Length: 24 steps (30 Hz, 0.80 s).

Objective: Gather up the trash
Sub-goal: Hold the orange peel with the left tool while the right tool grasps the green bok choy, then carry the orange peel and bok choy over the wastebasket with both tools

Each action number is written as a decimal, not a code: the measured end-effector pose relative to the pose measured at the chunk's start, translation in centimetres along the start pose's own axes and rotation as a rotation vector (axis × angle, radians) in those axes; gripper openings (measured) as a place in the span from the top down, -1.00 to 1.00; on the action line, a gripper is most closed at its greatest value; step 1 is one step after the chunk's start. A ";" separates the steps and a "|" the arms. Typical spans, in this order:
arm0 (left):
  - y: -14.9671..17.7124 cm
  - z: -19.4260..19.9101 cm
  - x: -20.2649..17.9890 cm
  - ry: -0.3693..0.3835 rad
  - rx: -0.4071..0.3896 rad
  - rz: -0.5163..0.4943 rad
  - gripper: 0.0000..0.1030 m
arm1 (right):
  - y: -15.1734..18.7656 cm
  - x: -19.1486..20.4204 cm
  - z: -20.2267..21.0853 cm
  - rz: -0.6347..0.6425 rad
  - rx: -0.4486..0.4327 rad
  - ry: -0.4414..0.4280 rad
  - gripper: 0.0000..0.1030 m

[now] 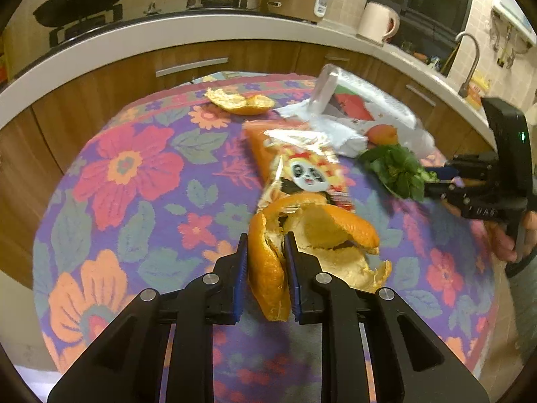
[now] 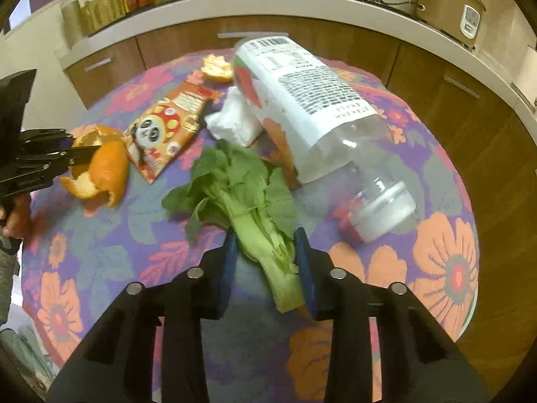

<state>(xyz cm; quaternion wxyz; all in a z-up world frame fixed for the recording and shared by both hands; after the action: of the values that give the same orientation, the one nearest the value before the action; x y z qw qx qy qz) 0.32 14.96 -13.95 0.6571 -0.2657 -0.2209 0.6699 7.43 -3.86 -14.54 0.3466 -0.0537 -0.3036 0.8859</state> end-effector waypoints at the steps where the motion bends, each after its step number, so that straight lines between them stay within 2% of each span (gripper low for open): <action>1: 0.2 0.3 -0.2 0.004 -0.006 0.000 0.71 | 0.3 0.4 0.2 0.006 -0.006 0.007 0.46; 6: 0.7 1.9 -1.5 0.034 -0.042 0.001 0.73 | 1.3 2.0 3.2 -0.013 -0.089 0.009 0.47; 12: -0.8 4.4 -3.6 0.074 -0.115 -0.015 0.73 | 1.1 2.3 7.6 -0.032 -0.190 0.035 0.47; 18: -3.0 6.4 -7.5 0.102 -0.175 -0.080 0.74 | 1.9 0.3 11.3 -0.088 -0.276 0.065 0.47; 24: -6.0 7.4 -12.5 0.143 -0.224 -0.149 0.74 | 3.1 -4.0 14.9 -0.173 -0.356 0.106 0.47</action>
<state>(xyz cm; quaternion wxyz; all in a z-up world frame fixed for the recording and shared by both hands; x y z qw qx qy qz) 0.00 3.08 -3.62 0.6853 -0.3672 -0.2658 0.5700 4.09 -15.67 -4.74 0.4219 -0.1343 -0.4401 0.7812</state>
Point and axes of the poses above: each gripper's, at about its wrist camera, not at the fingertips, and z roughly against the way its jaws point, x to its left, y to its underside, the point moved 7 cm from there along -z, roughly the way its jaws point, and after that the axes turned 7 degrees about -y, right-handed, at the moved point
